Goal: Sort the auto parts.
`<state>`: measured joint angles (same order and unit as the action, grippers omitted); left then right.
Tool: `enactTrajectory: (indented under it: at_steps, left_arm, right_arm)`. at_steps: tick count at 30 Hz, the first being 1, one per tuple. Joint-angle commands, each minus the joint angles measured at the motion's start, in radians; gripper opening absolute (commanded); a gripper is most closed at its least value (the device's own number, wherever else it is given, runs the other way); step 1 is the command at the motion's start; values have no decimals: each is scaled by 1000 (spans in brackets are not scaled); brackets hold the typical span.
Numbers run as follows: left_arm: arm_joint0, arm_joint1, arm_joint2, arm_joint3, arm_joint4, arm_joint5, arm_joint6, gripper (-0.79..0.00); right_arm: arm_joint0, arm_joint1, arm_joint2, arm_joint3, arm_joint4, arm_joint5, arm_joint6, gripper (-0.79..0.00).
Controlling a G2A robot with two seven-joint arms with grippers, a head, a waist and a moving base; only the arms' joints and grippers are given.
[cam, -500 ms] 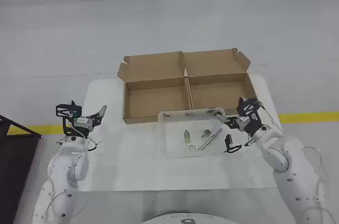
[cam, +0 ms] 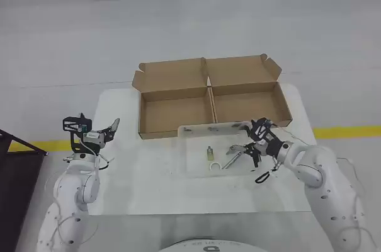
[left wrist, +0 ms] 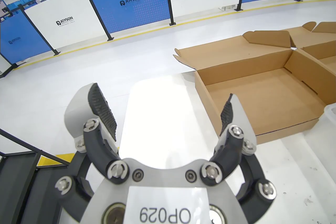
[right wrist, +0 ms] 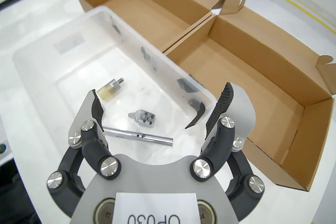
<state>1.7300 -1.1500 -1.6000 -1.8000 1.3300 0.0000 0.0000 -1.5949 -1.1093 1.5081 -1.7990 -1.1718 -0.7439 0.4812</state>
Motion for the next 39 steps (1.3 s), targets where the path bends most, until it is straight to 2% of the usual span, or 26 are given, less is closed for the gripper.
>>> enactTrajectory:
  at_steps: [1,4,6,13,15,18,19,20,24,25,30,36,37,39]
  left_arm:
    - [0,0,0,0,0,0,0,0]
    - [0,0,0,0,0,0,0,0]
    - [0,0,0,0,0,0,0,0]
    - [0,0,0,0,0,0,0,0]
    - [0,0,0,0,0,0,0,0]
    - [0,0,0,0,0,0,0,0]
    - [0,0,0,0,0,0,0,0]
    - [0,0,0,0,0,0,0,0]
    - [0,0,0,0,0,0,0,0]
    - [0,0,0,0,0,0,0,0]
    - [0,0,0,0,0,0,0,0]
    - [0,0,0,0,0,0,0,0]
    - [0,0,0,0,0,0,0,0]
    - [0,0,0,0,0,0,0,0]
  right_arm:
    - [12,5,-11,4,-3,-39,68,-9]
    - [31,9,-31,14,-9,-57,133,-34]
    - [39,12,-47,13,-18,-79,166,-9]
    - [33,26,-60,-27,-74,-124,230,-74]
    - [31,29,-64,-37,-94,-115,246,-299]
    - [39,29,-93,-38,-129,-80,265,-215]
    - [45,28,-104,-33,-135,-73,268,-157]
    - [53,28,-115,-26,-140,-66,272,-132]
    - [89,25,-159,7,-145,-54,286,-123]
    - [99,25,-169,17,-143,-52,291,-154]
    - [148,20,-225,75,-127,-37,313,-191]
    - [185,18,-262,116,-109,-24,326,-289]
    - [189,18,-266,121,-107,-21,328,-391]
    - [198,18,-274,133,-100,-19,330,-434]
